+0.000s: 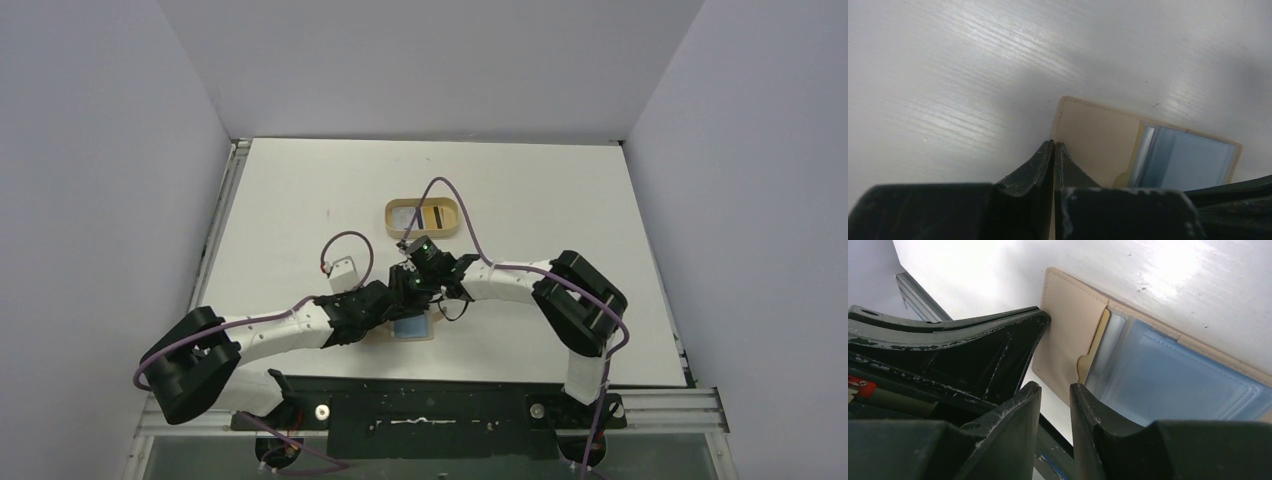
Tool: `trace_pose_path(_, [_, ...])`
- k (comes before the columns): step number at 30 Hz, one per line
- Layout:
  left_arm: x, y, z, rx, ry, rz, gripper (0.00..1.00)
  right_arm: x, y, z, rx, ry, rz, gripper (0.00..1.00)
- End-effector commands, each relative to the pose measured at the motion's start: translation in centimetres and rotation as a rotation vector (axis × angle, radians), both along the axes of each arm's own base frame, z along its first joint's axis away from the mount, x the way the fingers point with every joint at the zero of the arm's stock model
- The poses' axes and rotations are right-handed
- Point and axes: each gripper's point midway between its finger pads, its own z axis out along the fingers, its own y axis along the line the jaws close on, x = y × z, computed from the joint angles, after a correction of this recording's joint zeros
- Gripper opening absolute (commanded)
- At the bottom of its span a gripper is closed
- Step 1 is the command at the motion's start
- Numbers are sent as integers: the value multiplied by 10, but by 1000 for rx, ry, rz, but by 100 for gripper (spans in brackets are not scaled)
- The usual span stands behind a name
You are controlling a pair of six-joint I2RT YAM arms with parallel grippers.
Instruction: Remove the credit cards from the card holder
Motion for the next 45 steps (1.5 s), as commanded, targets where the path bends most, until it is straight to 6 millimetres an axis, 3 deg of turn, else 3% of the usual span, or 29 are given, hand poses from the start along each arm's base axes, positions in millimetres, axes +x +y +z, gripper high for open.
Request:
trace_pose_path(1, [-17,20,-26,60,76,15,0,8,1,6,7,-45,-20,29])
trace_pose_path(7, [-13,17,-23,58,75,3,0,4,-10,-8,-5,-48,-43,29])
trace_pose_path(19, [-12,12,-20,44,79,4,0,11,25,3,297,-106,-140,34])
trace_pose_path(31, [-13,13,-19,39,78,8,0,8,21,4,333,-129,-178,32])
trace_pose_path(36, [-14,14,-18,33,78,7,0,11,14,3,341,-148,-201,25])
trace_pose_path(39, [-13,14,-17,31,76,9,0,10,17,3,366,-142,-199,15])
trace_pose_path(45, [-13,16,-15,36,75,12,0,10,17,3,382,-145,-204,14])
